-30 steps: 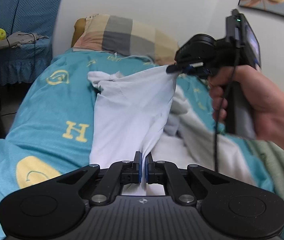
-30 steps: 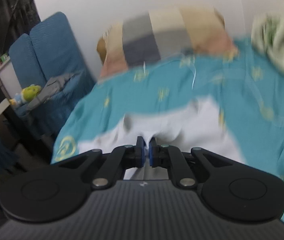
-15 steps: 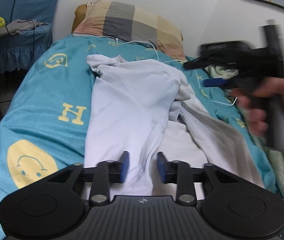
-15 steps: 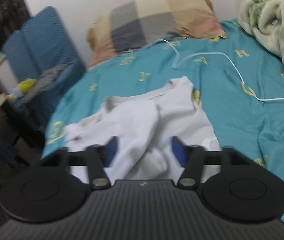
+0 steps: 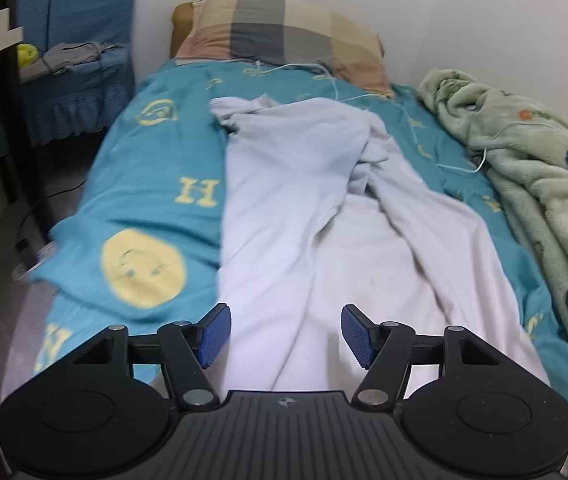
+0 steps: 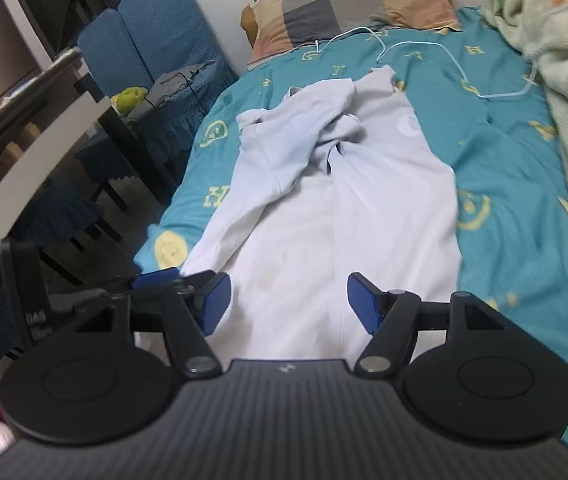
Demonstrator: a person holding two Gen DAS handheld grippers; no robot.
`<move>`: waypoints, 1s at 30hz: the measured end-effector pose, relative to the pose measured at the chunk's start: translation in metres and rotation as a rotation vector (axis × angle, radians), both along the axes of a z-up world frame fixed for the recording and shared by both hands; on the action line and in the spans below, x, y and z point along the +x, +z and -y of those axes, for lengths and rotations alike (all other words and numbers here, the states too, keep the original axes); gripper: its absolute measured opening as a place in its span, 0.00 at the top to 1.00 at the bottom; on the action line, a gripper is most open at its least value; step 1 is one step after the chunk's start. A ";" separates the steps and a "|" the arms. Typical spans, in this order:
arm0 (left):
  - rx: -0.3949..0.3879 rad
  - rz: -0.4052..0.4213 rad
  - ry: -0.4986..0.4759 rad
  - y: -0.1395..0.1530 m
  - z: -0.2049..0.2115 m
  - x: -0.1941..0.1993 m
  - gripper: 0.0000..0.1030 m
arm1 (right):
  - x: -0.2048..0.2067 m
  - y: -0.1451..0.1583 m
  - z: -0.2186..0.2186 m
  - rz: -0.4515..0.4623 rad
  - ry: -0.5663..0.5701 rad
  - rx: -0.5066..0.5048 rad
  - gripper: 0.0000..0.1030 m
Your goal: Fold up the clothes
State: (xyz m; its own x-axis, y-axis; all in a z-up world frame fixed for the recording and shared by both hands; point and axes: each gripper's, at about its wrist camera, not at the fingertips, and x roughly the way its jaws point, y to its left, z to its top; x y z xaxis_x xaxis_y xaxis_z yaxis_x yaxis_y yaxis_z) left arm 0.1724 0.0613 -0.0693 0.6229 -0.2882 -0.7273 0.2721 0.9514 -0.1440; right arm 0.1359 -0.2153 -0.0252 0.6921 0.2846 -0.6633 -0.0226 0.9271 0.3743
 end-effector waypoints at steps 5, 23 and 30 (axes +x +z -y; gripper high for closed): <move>0.079 -0.080 0.050 0.017 -0.035 -0.020 0.34 | -0.038 0.001 0.007 0.000 -0.022 0.031 0.35; 0.037 -0.440 0.075 -0.018 -0.103 -0.018 0.35 | -0.027 -0.017 0.022 -0.071 -0.015 0.201 0.35; 0.059 -0.438 0.022 -0.012 -0.090 -0.021 0.80 | -0.024 -0.020 0.023 -0.082 -0.019 0.219 0.34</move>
State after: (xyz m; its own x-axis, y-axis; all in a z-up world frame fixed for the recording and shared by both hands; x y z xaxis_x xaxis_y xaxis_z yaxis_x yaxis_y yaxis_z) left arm 0.1514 0.1514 -0.0818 0.2577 -0.2289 -0.9387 0.1773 0.9662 -0.1869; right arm 0.1121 -0.2382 -0.0451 0.6453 0.4153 -0.6411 0.0327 0.8235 0.5664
